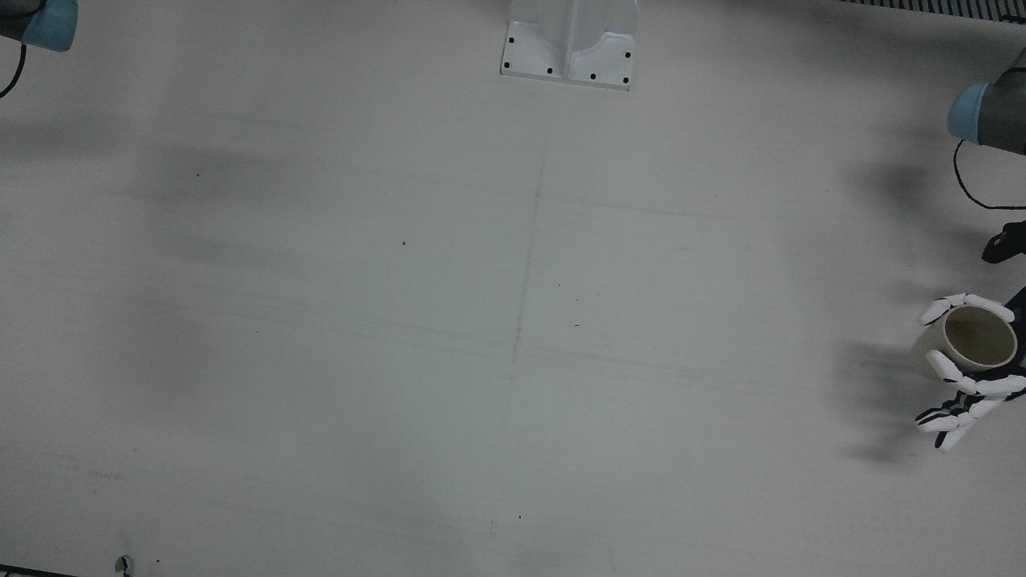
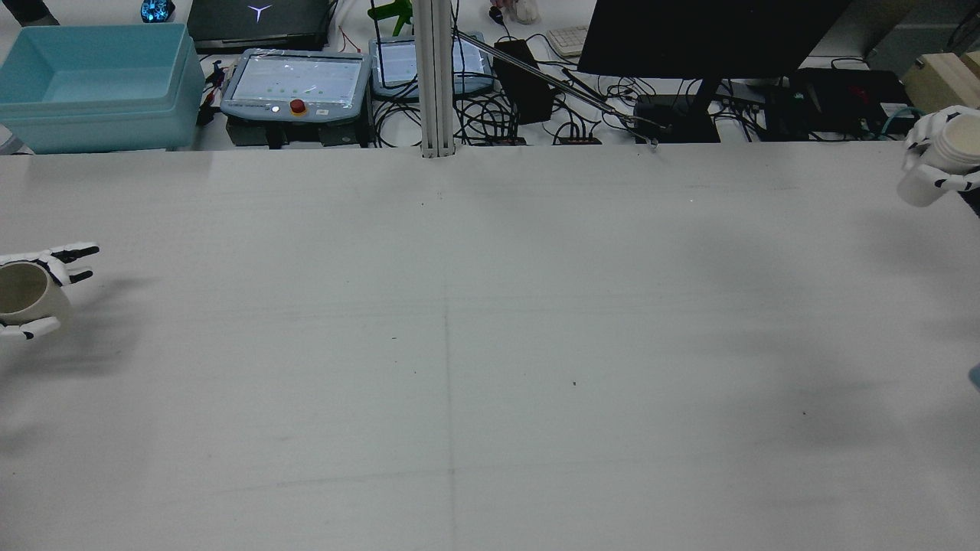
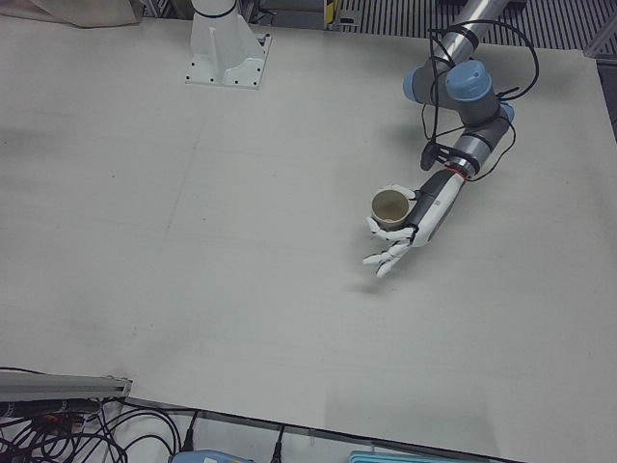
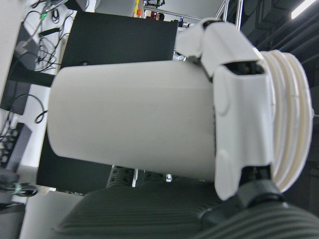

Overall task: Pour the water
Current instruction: 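Withdraw both hands outward still holding the cups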

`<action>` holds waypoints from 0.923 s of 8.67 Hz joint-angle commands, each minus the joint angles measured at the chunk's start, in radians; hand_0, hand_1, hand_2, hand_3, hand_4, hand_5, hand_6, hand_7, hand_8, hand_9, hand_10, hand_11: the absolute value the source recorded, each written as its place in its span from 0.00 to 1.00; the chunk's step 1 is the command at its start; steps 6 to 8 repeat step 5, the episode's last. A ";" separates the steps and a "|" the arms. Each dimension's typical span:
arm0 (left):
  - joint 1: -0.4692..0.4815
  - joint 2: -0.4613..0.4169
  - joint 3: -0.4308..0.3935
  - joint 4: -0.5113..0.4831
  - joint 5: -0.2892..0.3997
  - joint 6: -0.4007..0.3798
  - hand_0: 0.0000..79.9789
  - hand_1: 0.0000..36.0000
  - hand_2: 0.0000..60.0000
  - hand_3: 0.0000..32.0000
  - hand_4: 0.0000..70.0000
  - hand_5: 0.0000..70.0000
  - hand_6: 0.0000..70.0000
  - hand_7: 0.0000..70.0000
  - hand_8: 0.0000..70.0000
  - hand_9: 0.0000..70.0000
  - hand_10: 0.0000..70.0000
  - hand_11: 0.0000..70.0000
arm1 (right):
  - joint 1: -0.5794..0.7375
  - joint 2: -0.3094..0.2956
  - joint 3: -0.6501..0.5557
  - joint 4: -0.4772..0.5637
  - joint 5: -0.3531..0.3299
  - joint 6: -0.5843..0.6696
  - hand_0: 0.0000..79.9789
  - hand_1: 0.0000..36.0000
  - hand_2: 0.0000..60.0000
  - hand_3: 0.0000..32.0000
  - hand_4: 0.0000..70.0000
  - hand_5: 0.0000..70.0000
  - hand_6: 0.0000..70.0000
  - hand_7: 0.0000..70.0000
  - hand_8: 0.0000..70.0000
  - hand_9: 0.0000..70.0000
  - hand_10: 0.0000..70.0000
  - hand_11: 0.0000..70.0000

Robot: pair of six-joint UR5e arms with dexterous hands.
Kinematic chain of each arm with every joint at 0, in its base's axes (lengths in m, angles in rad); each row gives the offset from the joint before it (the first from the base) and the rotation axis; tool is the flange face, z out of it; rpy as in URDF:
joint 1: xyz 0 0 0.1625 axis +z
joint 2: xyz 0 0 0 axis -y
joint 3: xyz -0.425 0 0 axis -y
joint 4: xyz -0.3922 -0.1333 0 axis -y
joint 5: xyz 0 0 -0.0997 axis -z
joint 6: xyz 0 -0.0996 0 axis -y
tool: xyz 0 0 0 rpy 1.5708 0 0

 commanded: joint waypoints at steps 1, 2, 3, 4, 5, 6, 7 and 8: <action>-0.013 0.046 0.170 -0.193 -0.038 0.064 0.78 1.00 1.00 0.00 1.00 1.00 0.26 0.23 0.09 0.10 0.15 0.24 | -0.032 -0.011 -0.242 0.202 0.001 0.048 0.79 1.00 1.00 0.00 0.34 0.76 0.68 0.76 0.61 0.77 0.63 0.92; -0.011 0.043 0.188 -0.200 -0.058 0.083 0.78 1.00 1.00 0.00 1.00 1.00 0.25 0.23 0.09 0.10 0.15 0.25 | -0.032 -0.013 -0.245 0.202 0.001 0.047 0.78 1.00 1.00 0.00 0.37 0.76 0.69 0.75 0.63 0.79 0.64 0.93; -0.010 0.032 0.237 -0.233 -0.061 0.098 0.80 1.00 1.00 0.00 1.00 1.00 0.26 0.23 0.09 0.11 0.15 0.25 | -0.032 -0.013 -0.247 0.202 0.001 0.047 0.79 1.00 1.00 0.00 0.35 0.75 0.66 0.73 0.62 0.78 0.64 0.94; -0.007 0.015 0.281 -0.244 -0.102 0.106 0.78 1.00 1.00 0.00 1.00 1.00 0.25 0.23 0.09 0.11 0.16 0.25 | -0.035 -0.013 -0.247 0.202 0.001 0.047 0.79 1.00 1.00 0.00 0.34 0.74 0.66 0.73 0.62 0.78 0.64 0.93; -0.007 0.012 0.300 -0.275 -0.130 0.130 0.78 1.00 1.00 0.00 1.00 1.00 0.26 0.23 0.09 0.10 0.15 0.25 | -0.035 -0.011 -0.248 0.202 0.001 0.047 0.79 1.00 1.00 0.00 0.35 0.74 0.65 0.73 0.62 0.78 0.63 0.92; -0.007 0.012 0.300 -0.275 -0.130 0.130 0.78 1.00 1.00 0.00 1.00 1.00 0.26 0.23 0.09 0.10 0.15 0.25 | -0.035 -0.011 -0.248 0.202 0.001 0.047 0.79 1.00 1.00 0.00 0.35 0.74 0.65 0.73 0.62 0.78 0.63 0.92; -0.007 0.012 0.300 -0.275 -0.130 0.130 0.78 1.00 1.00 0.00 1.00 1.00 0.26 0.23 0.09 0.10 0.15 0.25 | -0.035 -0.011 -0.248 0.202 0.001 0.047 0.79 1.00 1.00 0.00 0.35 0.74 0.65 0.73 0.62 0.78 0.63 0.92; -0.007 0.012 0.300 -0.275 -0.130 0.130 0.78 1.00 1.00 0.00 1.00 1.00 0.26 0.23 0.09 0.10 0.15 0.25 | -0.035 -0.011 -0.248 0.202 0.001 0.047 0.79 1.00 1.00 0.00 0.35 0.74 0.65 0.73 0.62 0.78 0.63 0.92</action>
